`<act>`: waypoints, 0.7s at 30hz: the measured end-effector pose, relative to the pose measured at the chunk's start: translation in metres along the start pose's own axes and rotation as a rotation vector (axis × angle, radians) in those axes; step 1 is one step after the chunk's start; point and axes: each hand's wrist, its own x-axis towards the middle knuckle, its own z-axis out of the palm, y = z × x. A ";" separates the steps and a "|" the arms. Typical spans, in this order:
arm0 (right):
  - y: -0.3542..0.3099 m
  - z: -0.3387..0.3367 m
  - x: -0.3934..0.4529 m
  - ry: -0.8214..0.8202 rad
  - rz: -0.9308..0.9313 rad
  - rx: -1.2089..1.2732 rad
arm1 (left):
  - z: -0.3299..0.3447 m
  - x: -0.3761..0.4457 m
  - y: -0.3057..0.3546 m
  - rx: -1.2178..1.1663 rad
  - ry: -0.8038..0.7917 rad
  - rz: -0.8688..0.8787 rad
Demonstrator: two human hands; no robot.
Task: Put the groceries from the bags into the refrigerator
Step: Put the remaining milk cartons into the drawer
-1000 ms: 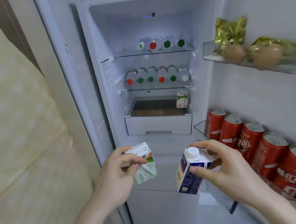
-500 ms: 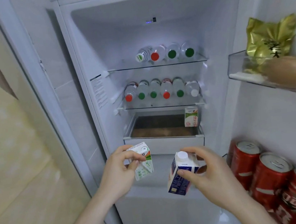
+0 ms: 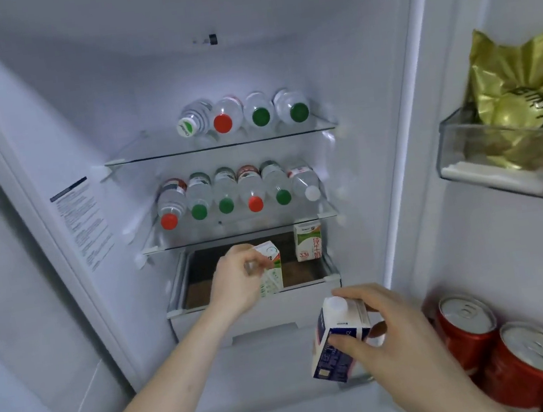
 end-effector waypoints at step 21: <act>0.003 0.017 0.026 0.117 0.142 -0.120 | 0.077 0.123 -0.035 -0.098 -0.070 0.025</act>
